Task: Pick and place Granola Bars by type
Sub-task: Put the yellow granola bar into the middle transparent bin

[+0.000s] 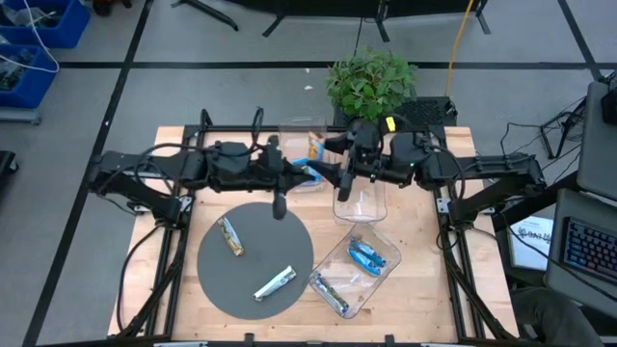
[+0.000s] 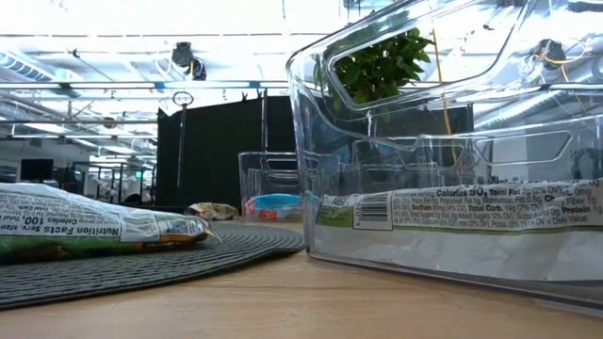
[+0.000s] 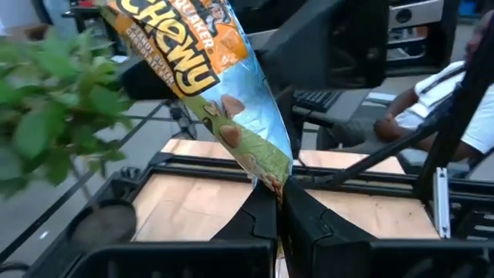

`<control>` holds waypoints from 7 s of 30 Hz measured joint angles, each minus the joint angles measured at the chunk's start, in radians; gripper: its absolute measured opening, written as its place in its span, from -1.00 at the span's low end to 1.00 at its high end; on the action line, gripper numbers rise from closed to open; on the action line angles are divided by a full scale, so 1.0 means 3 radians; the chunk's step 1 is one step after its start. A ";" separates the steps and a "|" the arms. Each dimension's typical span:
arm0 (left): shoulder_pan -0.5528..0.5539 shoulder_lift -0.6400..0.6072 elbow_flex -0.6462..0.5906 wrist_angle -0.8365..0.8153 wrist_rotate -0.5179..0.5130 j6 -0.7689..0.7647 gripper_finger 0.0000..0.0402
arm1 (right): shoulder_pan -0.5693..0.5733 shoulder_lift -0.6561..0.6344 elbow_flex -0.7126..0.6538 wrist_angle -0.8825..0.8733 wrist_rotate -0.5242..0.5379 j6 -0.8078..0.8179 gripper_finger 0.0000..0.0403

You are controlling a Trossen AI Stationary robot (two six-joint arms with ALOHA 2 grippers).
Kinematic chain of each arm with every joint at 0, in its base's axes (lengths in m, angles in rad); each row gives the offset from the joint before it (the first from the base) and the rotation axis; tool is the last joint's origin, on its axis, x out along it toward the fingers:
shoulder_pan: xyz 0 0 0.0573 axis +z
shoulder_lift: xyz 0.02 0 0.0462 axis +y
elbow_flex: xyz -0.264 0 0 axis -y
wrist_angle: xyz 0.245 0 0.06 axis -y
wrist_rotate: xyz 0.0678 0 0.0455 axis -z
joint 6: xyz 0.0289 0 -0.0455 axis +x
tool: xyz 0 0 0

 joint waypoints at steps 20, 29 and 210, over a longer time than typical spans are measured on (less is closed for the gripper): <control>-0.0004 0.0100 0.0014 0.0049 0.0022 -0.0047 -0.98 | 0.0000 0.0042 -0.0001 -0.0071 -0.0375 0.0077 -0.14; -0.0003 0.0100 0.0013 0.0048 -0.0001 -0.0058 -0.98 | -0.0001 0.0017 -0.0004 -0.0070 -0.0363 0.0058 -0.71; 0.1659 -0.0233 -0.2249 -0.0878 0.0144 -0.2118 0.98 | 0.0441 -0.0425 -0.0964 0.0206 -0.0181 -0.0028 0.33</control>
